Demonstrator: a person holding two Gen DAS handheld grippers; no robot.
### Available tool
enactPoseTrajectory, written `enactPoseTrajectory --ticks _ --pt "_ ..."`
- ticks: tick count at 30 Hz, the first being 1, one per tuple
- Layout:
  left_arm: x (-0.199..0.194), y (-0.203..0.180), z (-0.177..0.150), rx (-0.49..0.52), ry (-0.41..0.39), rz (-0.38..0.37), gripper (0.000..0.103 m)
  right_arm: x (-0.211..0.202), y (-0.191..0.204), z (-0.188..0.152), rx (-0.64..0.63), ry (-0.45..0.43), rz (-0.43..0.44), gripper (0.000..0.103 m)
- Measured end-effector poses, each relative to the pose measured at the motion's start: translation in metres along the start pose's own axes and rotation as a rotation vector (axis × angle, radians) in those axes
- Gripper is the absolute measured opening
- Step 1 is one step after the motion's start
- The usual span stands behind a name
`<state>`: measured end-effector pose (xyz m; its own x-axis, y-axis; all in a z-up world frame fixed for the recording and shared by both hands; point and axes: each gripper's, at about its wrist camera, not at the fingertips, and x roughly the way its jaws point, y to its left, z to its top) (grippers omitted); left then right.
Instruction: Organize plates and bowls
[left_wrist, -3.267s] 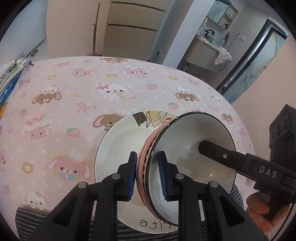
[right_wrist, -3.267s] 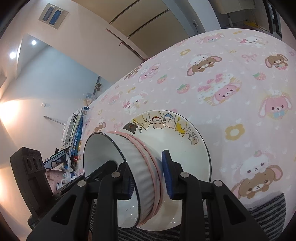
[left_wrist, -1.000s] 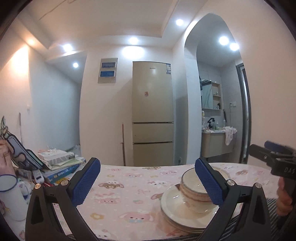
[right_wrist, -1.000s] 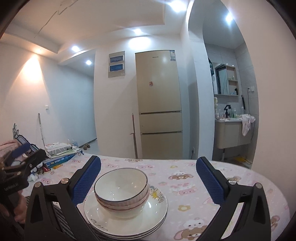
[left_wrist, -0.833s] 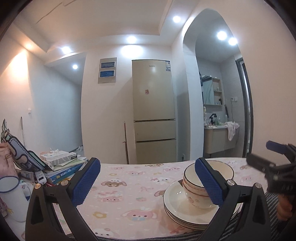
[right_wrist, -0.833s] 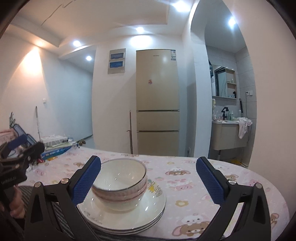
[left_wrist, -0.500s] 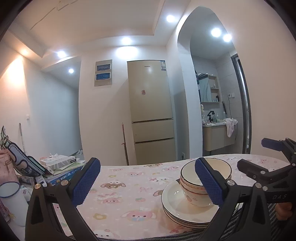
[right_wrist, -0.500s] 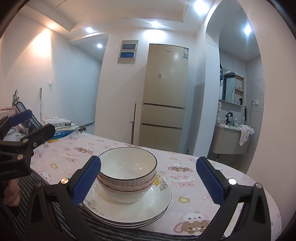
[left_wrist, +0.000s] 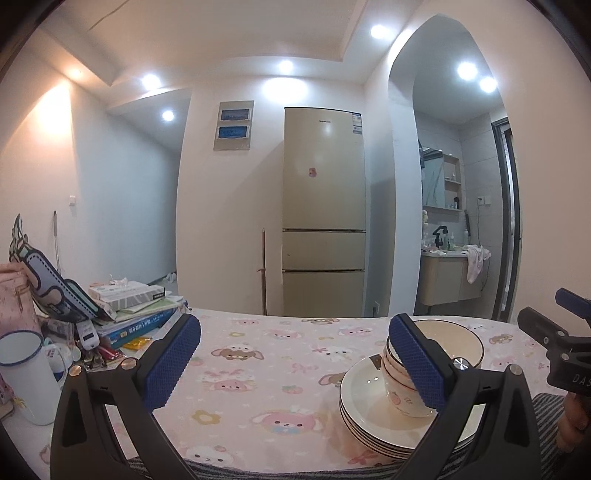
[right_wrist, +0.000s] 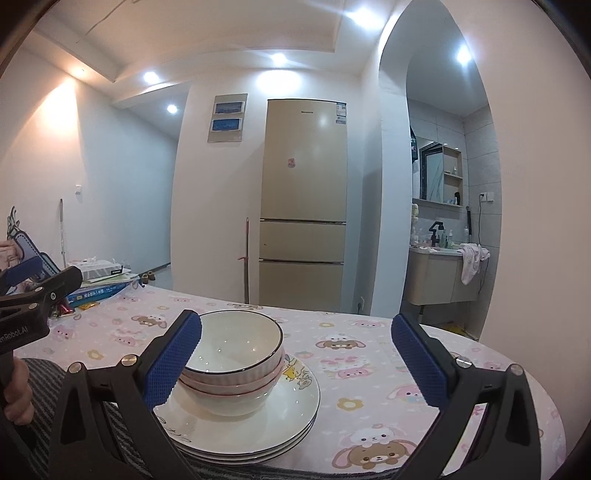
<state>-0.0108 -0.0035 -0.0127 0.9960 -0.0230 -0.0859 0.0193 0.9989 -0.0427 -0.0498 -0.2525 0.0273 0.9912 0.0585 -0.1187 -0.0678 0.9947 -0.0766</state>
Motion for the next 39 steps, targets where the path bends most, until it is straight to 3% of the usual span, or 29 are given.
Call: enactPoseTrajectory --ticks 15,24,39 --pt "0.008 0.007 -0.001 -0.035 0.037 -0.023 0.103 -0.001 -0.001 0.000 0.004 0.002 -0.005 0.103" --pt "-0.009 -0.009 -0.003 0.043 -0.046 -0.020 0.103 0.002 -0.002 -0.001 0.005 0.016 -0.011 0.103" --pt "-0.012 -0.008 0.000 0.048 -0.062 -0.019 0.103 0.002 -0.004 0.001 0.005 0.023 -0.007 0.103"
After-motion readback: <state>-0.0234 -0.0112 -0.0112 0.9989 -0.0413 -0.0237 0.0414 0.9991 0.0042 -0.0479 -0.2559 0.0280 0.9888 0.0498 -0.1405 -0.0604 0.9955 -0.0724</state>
